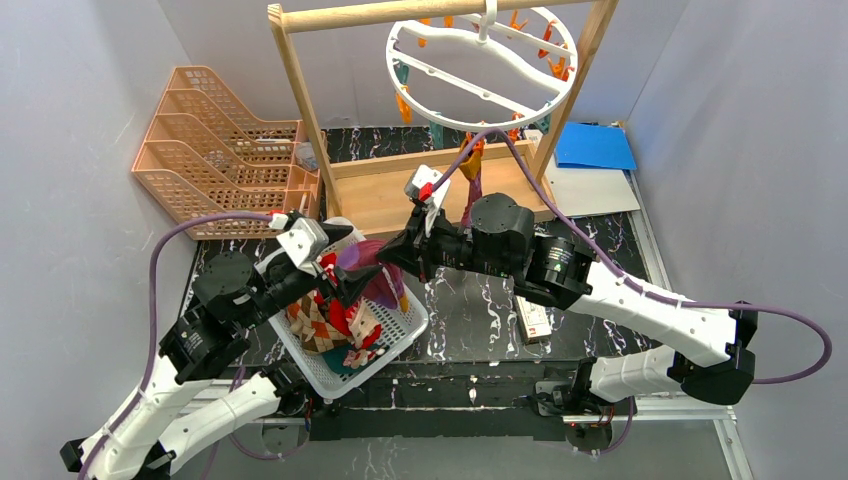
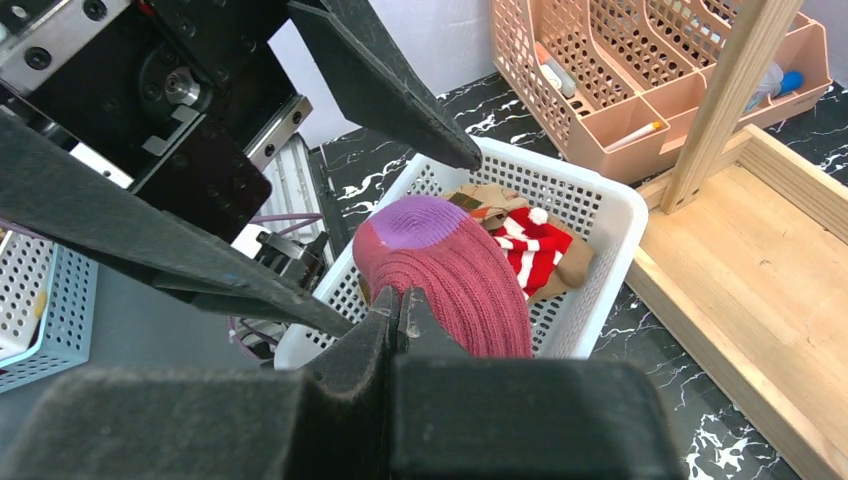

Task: Clip the socks to the hanger
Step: Pick up the sock from the bin.

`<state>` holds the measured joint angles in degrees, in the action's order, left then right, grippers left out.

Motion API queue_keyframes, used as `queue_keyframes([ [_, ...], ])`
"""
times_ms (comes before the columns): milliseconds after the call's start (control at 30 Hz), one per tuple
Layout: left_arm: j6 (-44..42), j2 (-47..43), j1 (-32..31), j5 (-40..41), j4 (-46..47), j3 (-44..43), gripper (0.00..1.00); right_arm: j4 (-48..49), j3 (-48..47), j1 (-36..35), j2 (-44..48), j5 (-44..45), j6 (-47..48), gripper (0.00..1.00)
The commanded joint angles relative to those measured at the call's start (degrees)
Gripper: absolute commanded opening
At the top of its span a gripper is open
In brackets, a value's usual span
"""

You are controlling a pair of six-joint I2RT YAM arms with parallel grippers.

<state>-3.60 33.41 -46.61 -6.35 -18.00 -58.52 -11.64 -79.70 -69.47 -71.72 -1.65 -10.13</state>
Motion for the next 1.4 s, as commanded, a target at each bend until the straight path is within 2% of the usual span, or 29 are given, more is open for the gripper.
queue_keyframes([
  [0,-1.81,0.11,-0.15,1.11,0.71,0.81,0.73,4.16,-2.01,0.04,1.15,-1.23,-0.76,0.01],
  [67,-2.09,0.39,-0.17,0.6,0.75,1.08,0.67,4.34,-2.0,0.04,1.16,-1.26,-0.84,0.01],
  [233,-2.29,0.54,-0.15,-0.04,0.77,1.46,0.6,4.6,-2.27,0.04,0.97,-1.24,-0.86,0.01],
  [367,-2.29,0.57,-0.15,-0.9,0.73,2.0,0.46,5.16,-2.44,0.04,0.63,-1.87,-1.41,0.01],
  [467,-2.39,0.85,-0.15,-2.16,0.61,2.21,0.31,5.88,-2.12,0.04,0.57,-2.57,-2.23,0.01],
  [533,-2.47,1.09,-0.15,-2.8,0.45,2.06,0.13,6.56,-1.9,0.04,0.66,-3.04,-2.87,0.01],
  [600,-2.47,1.28,-0.15,-2.88,0.34,1.89,0.0,7.42,-1.22,0.04,1.14,-2.77,-3.74,0.01],
  [633,-2.4,1.17,-0.15,-2.77,0.33,1.78,0.0,7.91,-0.77,0.04,1.66,-2.3,-4.14,0.12],
  [700,-2.05,0.95,-0.16,-1.71,0.79,1.36,0.0,9.21,0.7,0.04,3.18,-0.69,-5.07,0.45],
  [733,-1.69,0.73,-0.15,-0.82,1.23,1.09,0.0,9.96,1.7,0.04,4.13,0.38,-5.6,0.56],
  [800,-1.02,-0.19,-0.15,1.07,2.49,0.77,0.0,12.79,4.75,0.04,7.04,3.68,-6.98,0.67],
  [1000,1.53,-4.07,-0.16,10.27,10.87,0.4,0.0,24.68,18.57,0.04,15.89,5.55,-12.28,0.74],
  [1367,7.86,-1.96,-0.16,8.49,20.1,-5.91,0.0,33.16,21.95,0.04,13.08,-0.21,-16.67,0.78],
])
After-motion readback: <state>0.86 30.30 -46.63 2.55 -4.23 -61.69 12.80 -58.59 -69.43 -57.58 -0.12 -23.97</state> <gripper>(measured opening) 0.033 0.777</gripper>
